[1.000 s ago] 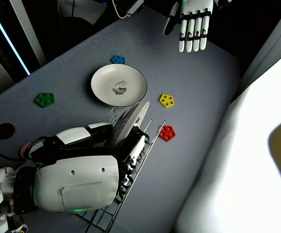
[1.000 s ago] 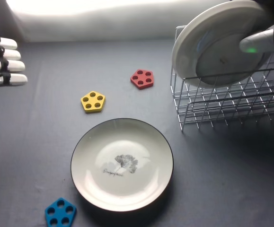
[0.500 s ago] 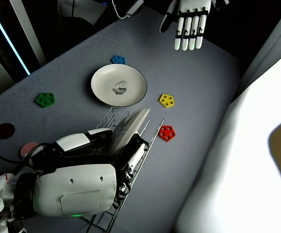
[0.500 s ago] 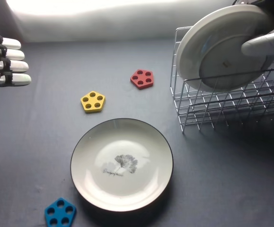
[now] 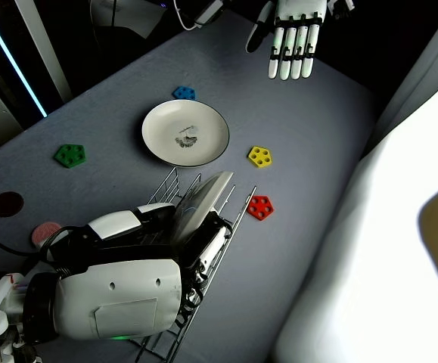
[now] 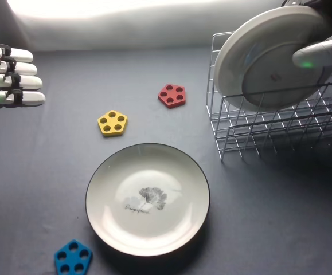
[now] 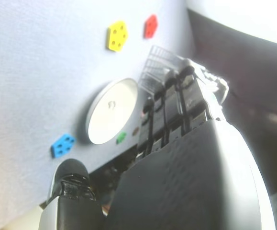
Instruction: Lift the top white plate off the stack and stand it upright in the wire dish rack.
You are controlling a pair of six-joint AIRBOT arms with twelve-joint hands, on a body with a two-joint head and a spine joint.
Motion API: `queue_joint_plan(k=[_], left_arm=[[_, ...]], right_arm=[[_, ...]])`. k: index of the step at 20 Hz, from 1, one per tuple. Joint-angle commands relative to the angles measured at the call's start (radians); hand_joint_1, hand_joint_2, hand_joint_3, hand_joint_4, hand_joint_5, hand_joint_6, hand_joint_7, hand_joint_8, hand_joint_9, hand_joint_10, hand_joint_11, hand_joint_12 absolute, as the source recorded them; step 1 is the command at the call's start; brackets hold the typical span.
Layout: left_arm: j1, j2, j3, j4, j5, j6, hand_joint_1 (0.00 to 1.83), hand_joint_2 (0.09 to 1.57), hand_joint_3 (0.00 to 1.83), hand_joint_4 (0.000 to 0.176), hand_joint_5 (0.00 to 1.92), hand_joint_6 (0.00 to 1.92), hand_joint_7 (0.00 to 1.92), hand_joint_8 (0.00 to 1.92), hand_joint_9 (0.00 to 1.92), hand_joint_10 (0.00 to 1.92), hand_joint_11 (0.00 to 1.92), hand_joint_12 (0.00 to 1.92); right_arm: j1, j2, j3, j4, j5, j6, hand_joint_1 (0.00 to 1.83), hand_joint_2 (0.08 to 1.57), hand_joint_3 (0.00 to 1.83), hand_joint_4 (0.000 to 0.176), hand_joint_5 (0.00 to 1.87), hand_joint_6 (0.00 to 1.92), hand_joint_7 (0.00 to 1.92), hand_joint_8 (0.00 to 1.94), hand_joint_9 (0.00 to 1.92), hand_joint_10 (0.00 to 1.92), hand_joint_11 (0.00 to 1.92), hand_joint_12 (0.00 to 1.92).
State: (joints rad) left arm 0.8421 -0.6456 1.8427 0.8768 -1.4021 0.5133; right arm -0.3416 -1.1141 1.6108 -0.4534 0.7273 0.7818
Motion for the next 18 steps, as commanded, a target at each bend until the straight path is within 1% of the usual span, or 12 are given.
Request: queue_joint_plan(k=[1, 4, 5, 6, 7, 9, 11, 12, 13, 14, 15, 18], left_arm=[[-0.015, 0.008, -0.001, -0.095, -0.074, 0.008, 0.06, 1.08, 0.0, 0.0, 0.11, 0.01, 0.15, 0.01, 0.15, 0.0, 0.14, 0.01], [-0.015, 0.008, -0.003, -0.104, -0.079, 0.008, 0.07, 1.09, 0.0, 0.0, 0.1, 0.0, 0.13, 0.0, 0.13, 0.0, 0.13, 0.0], [-0.015, 0.008, -0.004, -0.105, -0.079, 0.008, 0.06, 1.09, 0.0, 0.0, 0.1, 0.0, 0.14, 0.0, 0.14, 0.0, 0.14, 0.01], [-0.015, 0.007, -0.004, -0.105, -0.079, 0.008, 0.08, 1.08, 0.0, 0.0, 0.12, 0.01, 0.17, 0.01, 0.17, 0.01, 0.16, 0.02], [-0.015, 0.006, -0.003, -0.105, -0.079, 0.008, 0.07, 1.08, 0.0, 0.0, 0.12, 0.01, 0.17, 0.01, 0.17, 0.01, 0.16, 0.02], [-0.015, 0.005, -0.002, -0.105, -0.078, 0.01, 0.07, 1.08, 0.0, 0.0, 0.12, 0.0, 0.15, 0.0, 0.15, 0.0, 0.16, 0.02], [-0.015, 0.005, -0.002, -0.105, -0.081, 0.01, 0.07, 1.08, 0.0, 0.0, 0.11, 0.0, 0.15, 0.0, 0.16, 0.0, 0.15, 0.01], [-0.015, 0.005, -0.001, -0.106, -0.084, 0.01, 0.08, 1.08, 0.0, 0.0, 0.12, 0.0, 0.16, 0.01, 0.16, 0.0, 0.15, 0.01], [-0.015, 0.005, -0.001, -0.106, -0.086, 0.011, 0.06, 1.08, 0.0, 0.0, 0.12, 0.0, 0.15, 0.0, 0.15, 0.0, 0.15, 0.01], [-0.015, 0.004, 0.001, -0.106, -0.091, 0.012, 0.07, 1.08, 0.0, 0.0, 0.12, 0.0, 0.15, 0.0, 0.15, 0.0, 0.16, 0.02], [-0.015, 0.003, 0.002, -0.105, -0.097, 0.012, 0.06, 1.08, 0.0, 0.0, 0.12, 0.0, 0.14, 0.0, 0.15, 0.0, 0.15, 0.01], [-0.015, 0.003, 0.003, -0.105, -0.099, 0.012, 0.07, 1.08, 0.0, 0.0, 0.12, 0.0, 0.15, 0.01, 0.15, 0.0, 0.15, 0.01]], right_arm=[[0.007, 0.012, 0.01, 0.077, 0.121, 0.024, 1.5, 1.06, 0.0, 0.0, 0.91, 1.03, 1.04, 0.66, 1.1, 0.74, 0.99, 1.35], [0.002, 0.01, 0.012, 0.077, 0.128, 0.024, 1.5, 1.05, 0.0, 0.0, 0.97, 0.95, 1.09, 0.53, 1.14, 0.68, 1.02, 1.32], [0.001, 0.009, 0.012, 0.077, 0.128, 0.024, 1.5, 1.04, 0.0, 0.0, 0.99, 0.89, 1.13, 0.45, 1.17, 0.64, 1.04, 1.31], [0.0, 0.008, 0.014, 0.077, 0.128, 0.024, 1.5, 1.04, 0.0, 0.0, 1.0, 0.88, 1.12, 0.48, 1.16, 0.66, 1.03, 1.32], [-0.001, 0.007, 0.015, 0.077, 0.128, 0.024, 1.5, 1.04, 0.0, 0.0, 1.01, 0.93, 1.1, 0.5, 1.16, 0.63, 1.05, 1.28], [-0.004, 0.005, 0.015, 0.077, 0.129, 0.023, 1.49, 1.07, 0.0, 0.0, 0.94, 1.06, 1.03, 0.64, 1.07, 0.77, 1.0, 1.34], [-0.009, 0.004, 0.017, 0.077, 0.131, 0.023, 1.49, 1.08, 0.0, 0.0, 0.87, 1.15, 1.02, 0.66, 1.05, 0.83, 0.99, 1.36], [-0.011, 0.002, 0.018, 0.076, 0.133, 0.023, 1.22, 1.14, 0.0, 0.0, 0.89, 1.1, 0.91, 0.27, 0.94, 0.37, 0.91, 0.75], [-0.012, 0.001, 0.019, 0.076, 0.134, 0.023, 1.3, 1.07, 0.0, 0.0, 0.8, 0.43, 0.9, 0.09, 0.96, 0.13, 0.95, 0.45], [-0.014, 0.0, 0.02, 0.076, 0.135, 0.023, 1.3, 1.04, 0.0, 0.0, 0.83, 0.14, 0.9, 0.03, 0.98, 0.04, 1.01, 0.29], [-0.017, -0.001, 0.021, 0.075, 0.137, 0.023, 1.28, 1.01, 0.0, 0.0, 0.85, 0.04, 0.88, 0.01, 0.96, 0.01, 1.02, 0.23], [-0.02, -0.004, 0.024, 0.074, 0.137, 0.023, 1.23, 1.0, 0.0, 0.0, 0.87, 0.0, 0.87, 0.0, 0.9, 0.0, 0.99, 0.15]])
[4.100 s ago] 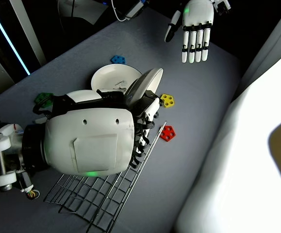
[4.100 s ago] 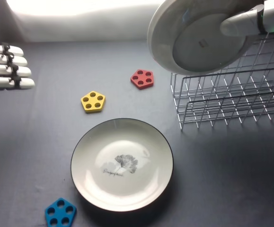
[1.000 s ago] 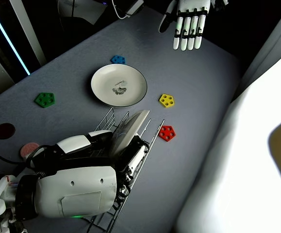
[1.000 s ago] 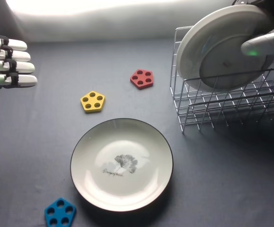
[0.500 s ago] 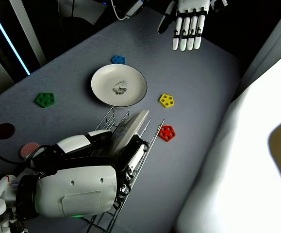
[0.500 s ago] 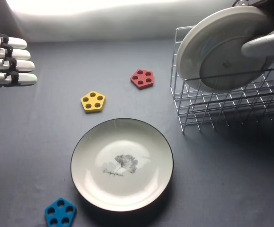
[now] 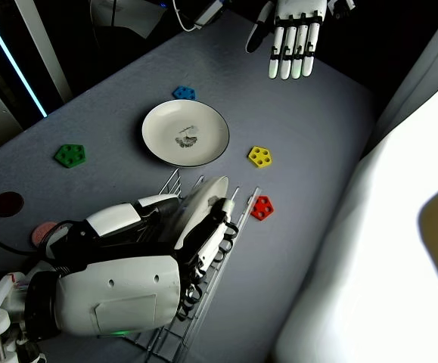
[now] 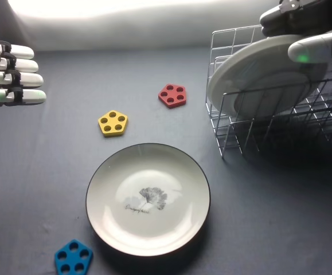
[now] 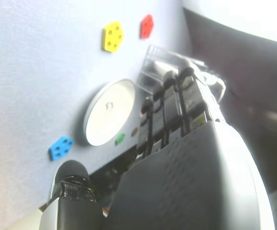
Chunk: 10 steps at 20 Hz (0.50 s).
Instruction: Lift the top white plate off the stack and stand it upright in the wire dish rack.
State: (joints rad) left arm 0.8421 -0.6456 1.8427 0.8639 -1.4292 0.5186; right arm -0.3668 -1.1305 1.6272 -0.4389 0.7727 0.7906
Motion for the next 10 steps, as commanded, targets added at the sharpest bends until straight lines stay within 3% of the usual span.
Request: queue_joint_plan(k=[1, 10], left_arm=[[-0.015, 0.003, 0.004, -0.092, -0.069, 0.007, 0.06, 1.08, 0.0, 0.0, 0.1, 0.0, 0.14, 0.0, 0.14, 0.0, 0.14, 0.01], [-0.015, 0.001, 0.012, -0.093, -0.081, 0.007, 0.06, 1.08, 0.0, 0.0, 0.11, 0.0, 0.14, 0.0, 0.15, 0.0, 0.14, 0.01]], right_arm=[[0.005, 0.012, 0.009, 0.06, 0.092, 0.014, 1.22, 1.0, 0.0, 0.0, 0.86, 0.0, 0.85, 0.0, 0.87, 0.0, 0.97, 0.14], [0.008, 0.012, 0.007, 0.063, 0.094, 0.014, 1.16, 1.03, 0.01, 0.0, 0.77, 0.0, 0.82, 0.0, 0.86, 0.0, 0.94, 0.11]])
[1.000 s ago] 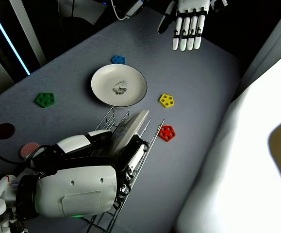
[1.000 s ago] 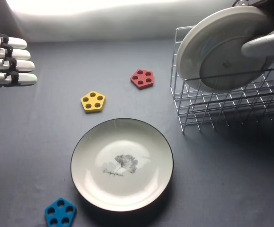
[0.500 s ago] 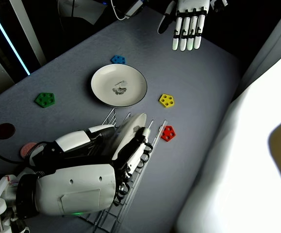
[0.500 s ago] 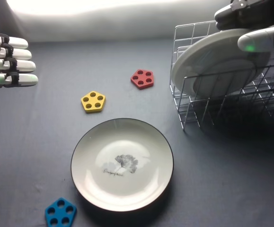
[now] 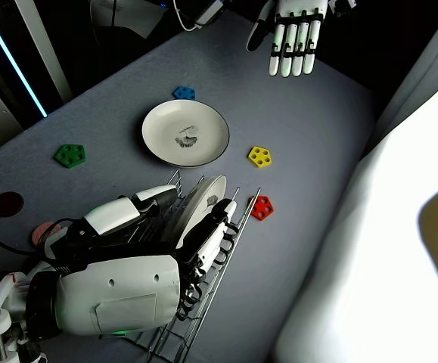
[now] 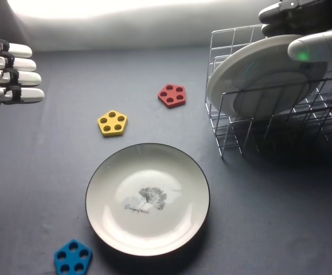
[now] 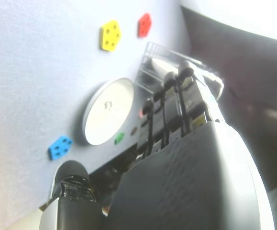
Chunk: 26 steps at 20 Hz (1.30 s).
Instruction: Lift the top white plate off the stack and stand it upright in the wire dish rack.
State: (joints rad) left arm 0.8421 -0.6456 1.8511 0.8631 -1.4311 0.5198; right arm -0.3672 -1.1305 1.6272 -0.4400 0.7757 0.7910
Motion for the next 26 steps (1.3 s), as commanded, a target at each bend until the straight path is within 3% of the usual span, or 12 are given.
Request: queue_joint_plan(k=[1, 17, 26], left_arm=[[-0.015, 0.001, 0.005, -0.092, -0.078, 0.006, 0.06, 1.08, 0.0, 0.0, 0.11, 0.0, 0.15, 0.0, 0.16, 0.0, 0.15, 0.01], [-0.015, 0.002, 0.021, -0.089, -0.093, 0.006, 0.04, 1.08, 0.0, 0.0, 0.12, 0.01, 0.17, 0.01, 0.17, 0.01, 0.16, 0.01], [-0.015, 0.001, 0.031, -0.084, -0.094, 0.006, 0.05, 1.08, 0.0, 0.0, 0.11, 0.0, 0.15, 0.01, 0.14, 0.0, 0.15, 0.01]], right_arm=[[0.01, 0.012, 0.007, 0.064, 0.092, 0.013, 1.15, 1.02, 0.01, 0.0, 0.77, 0.0, 0.81, 0.0, 0.86, 0.0, 0.94, 0.1], [0.039, 0.012, 0.016, 0.106, 0.134, -0.054, 1.11, 0.96, 0.0, 0.0, 0.62, 0.0, 0.65, 0.0, 0.67, 0.0, 0.73, 0.0], [0.074, 0.012, 0.029, 0.126, 0.139, -0.057, 1.04, 1.02, 0.01, 0.0, 0.49, 0.0, 0.52, 0.0, 0.52, 0.0, 0.58, 0.0]])
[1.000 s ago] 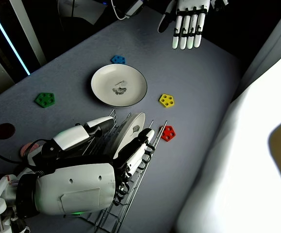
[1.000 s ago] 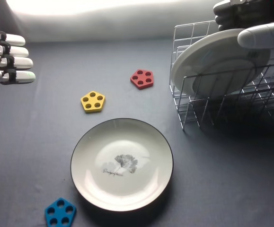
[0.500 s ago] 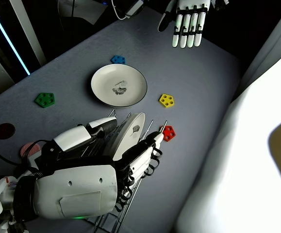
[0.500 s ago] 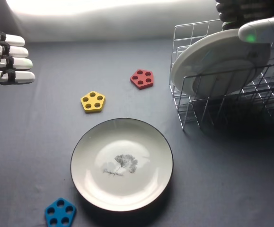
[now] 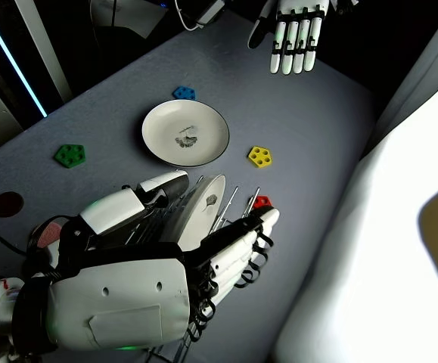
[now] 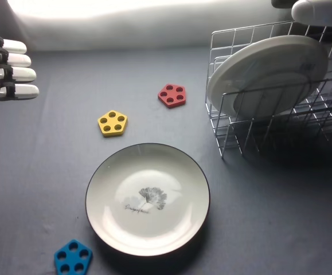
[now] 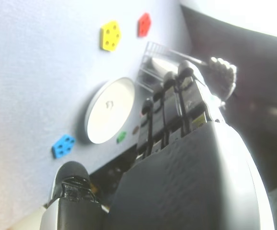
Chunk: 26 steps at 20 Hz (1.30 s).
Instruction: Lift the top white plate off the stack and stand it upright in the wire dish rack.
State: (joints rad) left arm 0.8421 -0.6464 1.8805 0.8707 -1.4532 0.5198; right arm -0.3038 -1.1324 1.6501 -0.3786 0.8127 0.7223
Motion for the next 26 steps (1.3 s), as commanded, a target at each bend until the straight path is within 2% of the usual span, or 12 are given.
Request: queue_joint_plan(k=[1, 3, 6, 12, 17, 22, 26], left_arm=[[-0.015, 0.002, 0.002, -0.092, -0.073, 0.006, 0.05, 1.09, 0.0, 0.0, 0.11, 0.0, 0.14, 0.0, 0.15, 0.01, 0.15, 0.01], [-0.015, 0.002, 0.002, -0.092, -0.074, 0.006, 0.05, 1.08, 0.0, 0.0, 0.12, 0.0, 0.16, 0.01, 0.16, 0.01, 0.16, 0.01], [-0.015, 0.002, 0.002, -0.092, -0.076, 0.006, 0.04, 1.09, 0.0, 0.0, 0.12, 0.0, 0.15, 0.0, 0.15, 0.0, 0.15, 0.01], [-0.015, 0.002, 0.002, -0.092, -0.078, 0.006, 0.03, 1.09, 0.0, 0.0, 0.1, 0.0, 0.13, 0.0, 0.13, 0.0, 0.14, 0.0], [-0.015, 0.002, 0.002, -0.092, -0.076, 0.007, 0.03, 1.09, 0.0, 0.0, 0.09, 0.0, 0.13, 0.0, 0.13, 0.0, 0.14, 0.0], [-0.015, 0.002, 0.002, -0.091, -0.079, 0.007, 0.06, 1.09, 0.0, 0.0, 0.09, 0.0, 0.12, 0.0, 0.12, 0.0, 0.13, 0.0], [-0.015, 0.002, 0.002, -0.09, -0.081, 0.007, 0.04, 1.09, 0.0, 0.0, 0.1, 0.0, 0.13, 0.0, 0.12, 0.0, 0.14, 0.0]], right_arm=[[0.015, 0.014, 0.006, 0.067, 0.102, 0.011, 1.06, 1.01, 0.0, 0.0, 0.49, 0.0, 0.52, 0.0, 0.52, 0.0, 0.58, 0.01], [0.02, 0.014, 0.005, 0.062, 0.118, 0.011, 1.04, 1.03, 0.01, 0.0, 0.46, 0.0, 0.48, 0.0, 0.5, 0.0, 0.56, 0.0], [0.04, 0.015, -0.009, 0.01, 0.206, 0.0, 1.05, 1.02, 0.0, 0.0, 0.47, 0.0, 0.5, 0.0, 0.51, 0.0, 0.57, 0.0], [0.066, 0.038, -0.051, -0.076, 0.309, -0.114, 1.02, 1.01, 0.0, 0.0, 0.46, 0.0, 0.47, 0.0, 0.48, 0.0, 0.55, 0.0], [0.095, 0.062, -0.1, -0.112, 0.309, -0.357, 1.04, 0.99, 0.0, 0.0, 0.46, 0.0, 0.45, 0.0, 0.47, 0.0, 0.51, 0.0], [0.108, 0.08, -0.123, -0.161, 0.308, -0.404, 1.03, 0.99, 0.0, 0.0, 0.45, 0.01, 0.44, 0.01, 0.44, 0.0, 0.49, 0.01], [0.139, 0.126, -0.19, -0.252, 0.281, -0.403, 0.91, 1.0, 0.01, 0.0, 0.37, 0.0, 0.37, 0.0, 0.37, 0.0, 0.41, 0.0]])
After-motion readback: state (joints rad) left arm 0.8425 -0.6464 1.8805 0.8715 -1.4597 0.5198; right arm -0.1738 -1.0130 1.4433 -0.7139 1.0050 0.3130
